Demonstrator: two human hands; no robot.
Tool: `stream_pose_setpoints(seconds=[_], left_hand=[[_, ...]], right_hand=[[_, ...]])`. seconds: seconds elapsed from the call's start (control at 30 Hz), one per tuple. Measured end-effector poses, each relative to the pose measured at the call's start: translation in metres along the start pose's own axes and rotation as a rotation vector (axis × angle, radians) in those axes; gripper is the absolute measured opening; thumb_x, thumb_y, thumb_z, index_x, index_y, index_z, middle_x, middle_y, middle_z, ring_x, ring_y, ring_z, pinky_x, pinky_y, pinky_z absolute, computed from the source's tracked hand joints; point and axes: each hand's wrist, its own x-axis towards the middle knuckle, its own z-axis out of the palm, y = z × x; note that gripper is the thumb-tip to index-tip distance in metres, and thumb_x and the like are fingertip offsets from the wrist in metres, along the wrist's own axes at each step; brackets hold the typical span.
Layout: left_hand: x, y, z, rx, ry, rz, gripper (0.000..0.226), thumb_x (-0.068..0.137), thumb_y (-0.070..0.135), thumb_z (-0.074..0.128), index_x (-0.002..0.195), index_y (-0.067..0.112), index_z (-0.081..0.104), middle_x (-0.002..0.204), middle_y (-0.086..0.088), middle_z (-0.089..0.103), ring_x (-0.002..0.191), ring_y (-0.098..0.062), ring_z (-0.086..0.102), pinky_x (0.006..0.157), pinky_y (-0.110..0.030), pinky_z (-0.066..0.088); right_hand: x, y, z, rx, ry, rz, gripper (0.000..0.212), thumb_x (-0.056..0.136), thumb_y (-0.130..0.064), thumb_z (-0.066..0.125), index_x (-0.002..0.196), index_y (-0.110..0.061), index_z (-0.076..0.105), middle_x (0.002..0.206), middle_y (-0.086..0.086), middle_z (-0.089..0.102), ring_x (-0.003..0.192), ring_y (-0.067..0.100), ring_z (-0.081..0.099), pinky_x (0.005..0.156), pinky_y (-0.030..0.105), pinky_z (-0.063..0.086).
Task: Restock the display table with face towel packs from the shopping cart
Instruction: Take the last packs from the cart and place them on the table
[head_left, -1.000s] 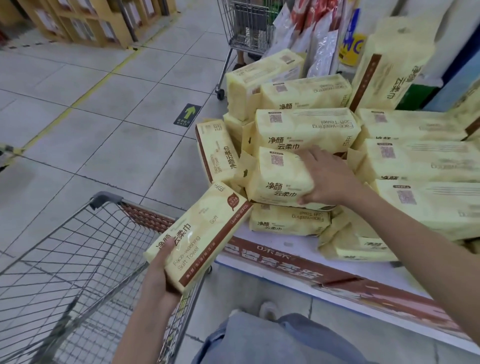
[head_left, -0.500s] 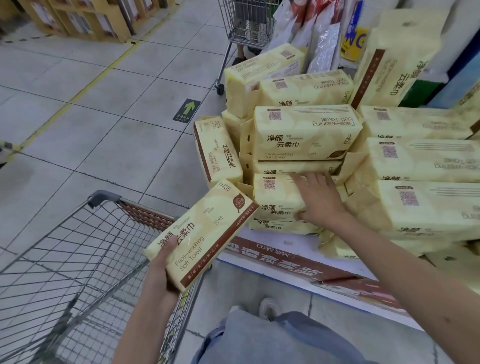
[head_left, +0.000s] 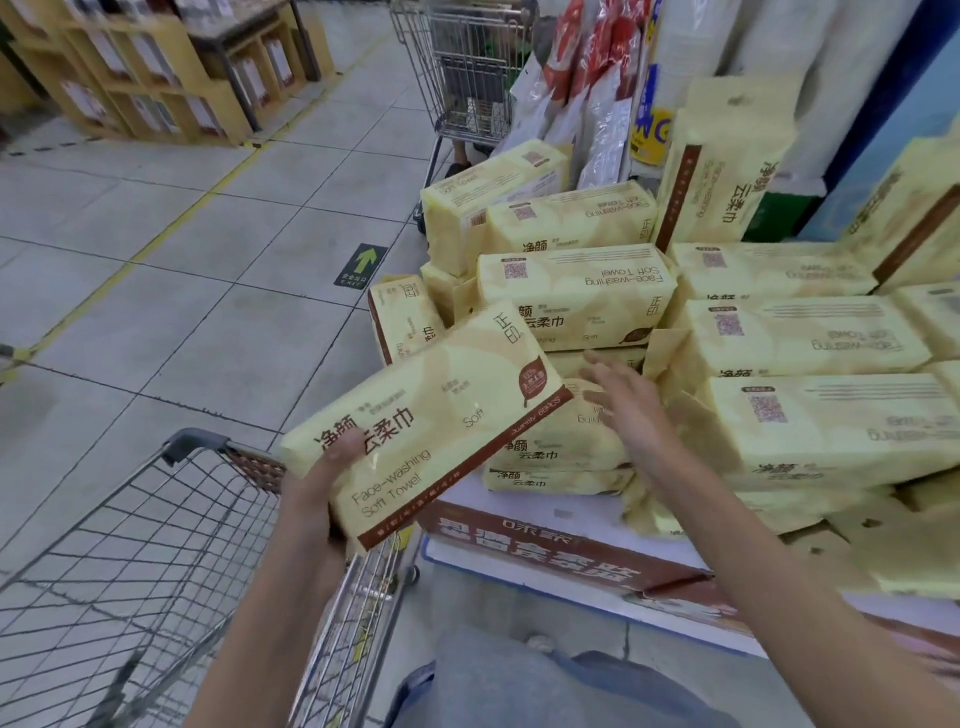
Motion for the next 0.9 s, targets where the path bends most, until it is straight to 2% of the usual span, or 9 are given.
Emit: stream_pose_setpoints(seconds=[0.07,0.13,0.27,0.37,0.5,0.6,0.77,0.83,0.9], left_hand=[[0.017,0.009,0.019,0.079,-0.058,0.046,0.097,0.033,0.048,0.091,0.116,0.009,0.057,0.097,-0.009,0.074,0.085,-0.026,0.072,0.055,-0.037,0.059],[0.036,0.013,0.037,0.172,-0.1,0.112,0.116,0.025,0.05,0.092,0.125,0.005,0.052,0.101,-0.009,0.074,0.088,-0.026,0.072,0.059,-0.035,0.058],[0.072,0.008,0.067,0.38,-0.25,0.209,0.103,0.037,0.036,0.092,0.127,0.01,0.049,0.113,-0.009,0.069,0.102,-0.025,0.068,0.076,-0.041,0.059],[0.089,0.0,0.08,0.556,-0.344,0.243,0.1,0.041,0.038,0.09,0.129,0.019,0.048,0.119,0.002,0.066,0.109,-0.014,0.063,0.091,-0.044,0.054],[0.103,-0.011,0.083,0.718,-0.36,0.29,0.102,0.037,0.048,0.089,0.128,0.026,0.05,0.118,0.012,0.064,0.113,-0.005,0.058,0.099,-0.041,0.048],[0.106,-0.018,0.079,0.811,-0.313,0.313,0.1,0.035,0.051,0.091,0.124,0.032,0.051,0.116,0.016,0.063,0.113,-0.007,0.056,0.1,-0.041,0.047],[0.102,-0.028,0.083,0.893,-0.242,0.421,0.097,0.042,0.047,0.088,0.129,0.023,0.052,0.122,0.009,0.059,0.114,-0.008,0.052,0.1,-0.031,0.042],[0.104,-0.031,0.088,0.949,-0.211,0.447,0.099,0.045,0.046,0.089,0.133,0.022,0.049,0.125,0.005,0.055,0.116,-0.01,0.048,0.101,-0.03,0.039],[0.105,-0.032,0.09,1.027,-0.19,0.444,0.112,0.045,0.056,0.085,0.141,0.02,0.04,0.134,-0.001,0.051,0.125,-0.017,0.046,0.106,-0.037,0.038]], right_hand=[[-0.013,-0.012,0.005,0.416,-0.018,0.115,0.041,0.097,-0.048,0.036,0.123,-0.024,0.055,0.125,0.005,0.059,0.106,0.02,0.057,0.096,0.043,0.046],[-0.017,-0.018,0.005,0.645,-0.013,0.156,0.047,0.092,-0.057,0.038,0.115,-0.021,0.058,0.117,0.008,0.062,0.105,0.025,0.059,0.094,0.047,0.048],[-0.004,-0.019,0.0,0.868,0.074,0.216,0.058,0.078,-0.054,0.063,0.125,-0.023,0.052,0.12,0.008,0.06,0.111,0.028,0.056,0.094,0.05,0.048],[0.006,-0.013,-0.002,0.872,0.166,0.241,0.073,0.064,-0.049,0.076,0.127,-0.025,0.05,0.122,0.007,0.06,0.112,0.03,0.055,0.097,0.053,0.045],[0.014,-0.006,0.001,0.904,0.256,0.284,0.083,0.052,-0.044,0.083,0.125,-0.019,0.053,0.119,0.006,0.065,0.105,0.026,0.062,0.09,0.047,0.052],[0.017,0.0,0.004,0.903,0.338,0.295,0.074,0.063,-0.036,0.084,0.126,-0.017,0.05,0.117,0.005,0.065,0.098,0.022,0.064,0.075,0.037,0.056],[0.024,0.007,0.008,0.821,0.468,0.307,0.063,0.074,-0.033,0.079,0.123,-0.012,0.046,0.124,0.003,0.058,0.112,0.024,0.057,0.097,0.045,0.049],[0.027,0.005,0.01,0.772,0.505,0.336,0.064,0.079,-0.035,0.074,0.129,-0.008,0.044,0.126,0.005,0.057,0.113,0.026,0.056,0.099,0.045,0.047],[0.025,0.004,0.01,0.741,0.484,0.355,0.062,0.083,-0.033,0.069,0.133,-0.007,0.043,0.127,0.005,0.057,0.112,0.025,0.057,0.096,0.043,0.048]])
